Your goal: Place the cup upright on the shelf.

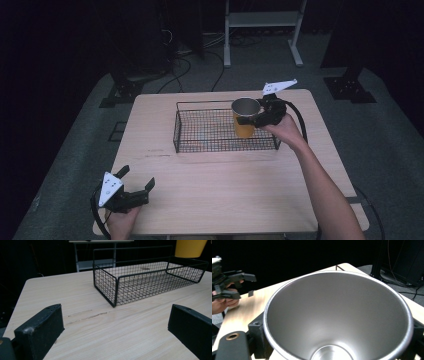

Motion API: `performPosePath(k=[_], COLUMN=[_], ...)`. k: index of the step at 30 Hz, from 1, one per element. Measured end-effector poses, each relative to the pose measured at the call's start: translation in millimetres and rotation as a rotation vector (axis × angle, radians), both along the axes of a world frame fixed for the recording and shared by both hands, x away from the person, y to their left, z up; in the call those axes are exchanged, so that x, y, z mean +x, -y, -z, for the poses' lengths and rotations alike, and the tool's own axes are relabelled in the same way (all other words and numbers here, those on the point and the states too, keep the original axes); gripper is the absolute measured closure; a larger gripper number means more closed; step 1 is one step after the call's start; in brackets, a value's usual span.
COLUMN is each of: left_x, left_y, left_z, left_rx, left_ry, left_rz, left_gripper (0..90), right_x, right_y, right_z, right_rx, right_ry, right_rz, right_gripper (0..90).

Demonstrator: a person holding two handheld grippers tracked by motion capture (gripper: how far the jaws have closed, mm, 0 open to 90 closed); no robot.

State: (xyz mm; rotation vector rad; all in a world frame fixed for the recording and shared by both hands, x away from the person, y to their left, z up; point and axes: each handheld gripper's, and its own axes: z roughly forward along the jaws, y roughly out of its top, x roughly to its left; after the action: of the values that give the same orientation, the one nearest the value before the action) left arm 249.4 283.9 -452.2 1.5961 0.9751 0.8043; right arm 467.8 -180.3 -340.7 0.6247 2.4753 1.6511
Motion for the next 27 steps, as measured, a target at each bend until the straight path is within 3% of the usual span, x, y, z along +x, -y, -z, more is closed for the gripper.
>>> performPosePath(k=[11, 18, 27], left_x=[-0.4, -1.6, -1.4], left_y=[-0.9, -2.3, -2.5], left_z=[0.0, -0.9, -1.3], left_rx=[-0.007, -0.007, -0.012], left_ry=[0.003, 0.008, 0.009], left_rz=[-0.006, -0.009, -0.008], left_gripper=[0.0, 0.0, 0.0], right_x=[23.4, 36.2, 51.4], right_y=[-19.8, -28.3, -46.0], right_z=[2.3, 16.2, 26.7], right_rx=[-0.025, -0.018, -0.069], right_ry=[-0.013, -0.03, -0.058], right_rz=[0.014, 0.021, 0.008], right_gripper=[12.3, 12.2, 12.1])
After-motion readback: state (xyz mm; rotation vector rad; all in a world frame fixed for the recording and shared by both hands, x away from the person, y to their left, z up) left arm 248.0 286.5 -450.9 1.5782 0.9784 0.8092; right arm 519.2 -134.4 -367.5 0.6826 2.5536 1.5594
